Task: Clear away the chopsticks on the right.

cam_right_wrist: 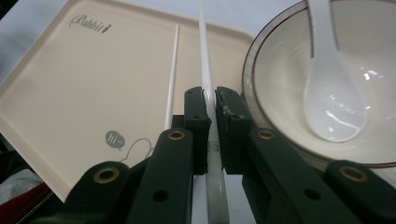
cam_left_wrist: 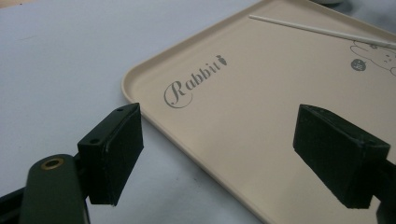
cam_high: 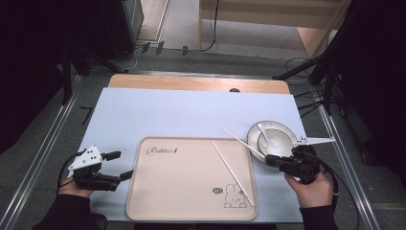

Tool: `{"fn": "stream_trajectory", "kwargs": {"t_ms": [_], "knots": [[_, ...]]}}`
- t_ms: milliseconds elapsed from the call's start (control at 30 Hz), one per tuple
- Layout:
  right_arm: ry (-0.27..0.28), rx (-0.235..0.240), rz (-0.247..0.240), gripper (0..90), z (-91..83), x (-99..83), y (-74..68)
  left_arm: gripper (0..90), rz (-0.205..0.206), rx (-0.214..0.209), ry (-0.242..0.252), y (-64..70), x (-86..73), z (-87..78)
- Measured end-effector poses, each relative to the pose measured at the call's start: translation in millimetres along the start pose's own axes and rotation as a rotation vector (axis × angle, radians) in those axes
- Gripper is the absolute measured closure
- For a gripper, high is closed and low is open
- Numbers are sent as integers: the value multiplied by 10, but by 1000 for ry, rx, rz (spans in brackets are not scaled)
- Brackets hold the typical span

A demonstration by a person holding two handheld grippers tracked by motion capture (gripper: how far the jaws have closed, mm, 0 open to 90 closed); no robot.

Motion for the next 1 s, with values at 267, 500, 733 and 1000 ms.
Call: {"fn": "stream_trajectory", "kwargs": {"t_ms": [267,500,733,1000], "knots": [[-51,-4,-15,847,132,-99,-130,164,6,-2,-2,-4,17,13],[-89,-16,-18,845,303,-202,-225,164,7,-3,1,-3,24,19],[-126,-53,-26,842,548,-326,-362,164,10,-5,2,0,26,19],[-151,-34,-13,839,715,-322,-375,164,10,-9,2,-2,27,22]]}}
Point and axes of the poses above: each handheld gripper's, and its own axes: z roughly forward along the jaws, x roughly out of its top, y roughly to its right, the point moved 2 cm from there along z, roughly forward along the jaws, and after that the axes turned 13 degrees about -y, right-handed, at the moved point
